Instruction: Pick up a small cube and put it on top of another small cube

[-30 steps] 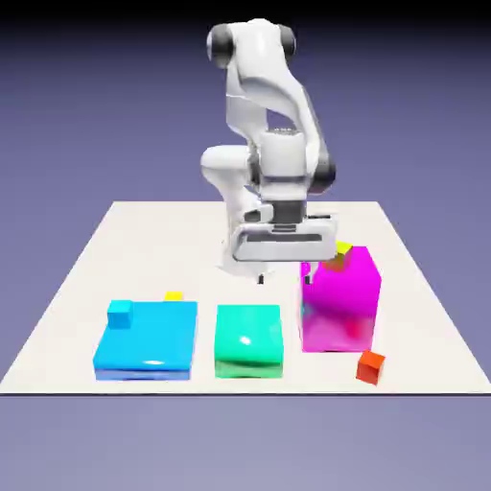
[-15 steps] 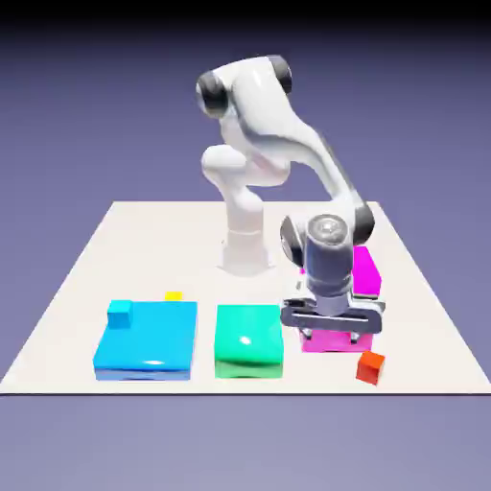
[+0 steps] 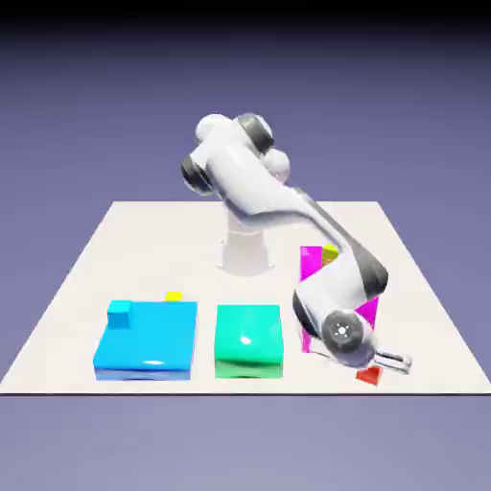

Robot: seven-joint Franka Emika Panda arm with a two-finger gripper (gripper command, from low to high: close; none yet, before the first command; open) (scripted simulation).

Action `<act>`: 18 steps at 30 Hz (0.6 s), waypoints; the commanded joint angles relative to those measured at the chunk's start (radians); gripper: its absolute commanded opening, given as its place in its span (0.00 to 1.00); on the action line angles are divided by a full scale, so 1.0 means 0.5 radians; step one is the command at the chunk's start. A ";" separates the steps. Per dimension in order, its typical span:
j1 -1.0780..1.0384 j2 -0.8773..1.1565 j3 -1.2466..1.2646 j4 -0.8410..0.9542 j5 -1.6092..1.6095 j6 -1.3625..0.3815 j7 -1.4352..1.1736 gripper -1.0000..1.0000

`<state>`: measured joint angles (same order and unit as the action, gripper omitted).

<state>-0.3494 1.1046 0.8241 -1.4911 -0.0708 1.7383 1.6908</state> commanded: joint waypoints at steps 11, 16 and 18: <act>-0.014 0.132 0.033 -0.003 -0.018 0.031 0.052 0.00; 0.103 -0.167 -0.060 0.029 0.034 -0.322 -0.173 0.00; 0.171 -0.312 -0.119 0.002 0.054 -0.452 -0.297 0.00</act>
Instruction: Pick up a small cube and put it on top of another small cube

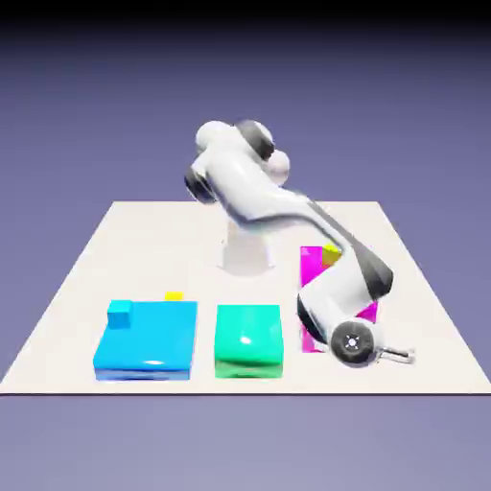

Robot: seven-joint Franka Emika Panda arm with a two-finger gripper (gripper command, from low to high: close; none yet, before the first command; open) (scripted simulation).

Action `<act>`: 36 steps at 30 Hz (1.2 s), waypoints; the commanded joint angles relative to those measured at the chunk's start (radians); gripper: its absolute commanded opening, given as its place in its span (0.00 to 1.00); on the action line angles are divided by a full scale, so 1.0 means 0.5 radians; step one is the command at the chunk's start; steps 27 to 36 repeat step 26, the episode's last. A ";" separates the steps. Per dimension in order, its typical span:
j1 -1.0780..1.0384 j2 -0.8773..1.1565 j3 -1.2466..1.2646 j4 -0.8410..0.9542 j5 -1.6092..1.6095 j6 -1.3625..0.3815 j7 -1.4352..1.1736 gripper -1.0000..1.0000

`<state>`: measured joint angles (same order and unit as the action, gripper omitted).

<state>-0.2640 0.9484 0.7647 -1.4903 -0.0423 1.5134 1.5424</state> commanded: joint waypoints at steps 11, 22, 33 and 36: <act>0.371 -0.797 -0.325 -0.152 0.109 -0.715 -0.682 0.00; 0.457 -1.245 -0.440 -0.642 0.179 -0.686 -1.000 0.00; 0.449 -1.272 -0.440 -0.716 0.184 -0.637 -1.012 1.00; 0.449 -1.272 -0.440 -0.716 0.184 -0.637 -1.012 1.00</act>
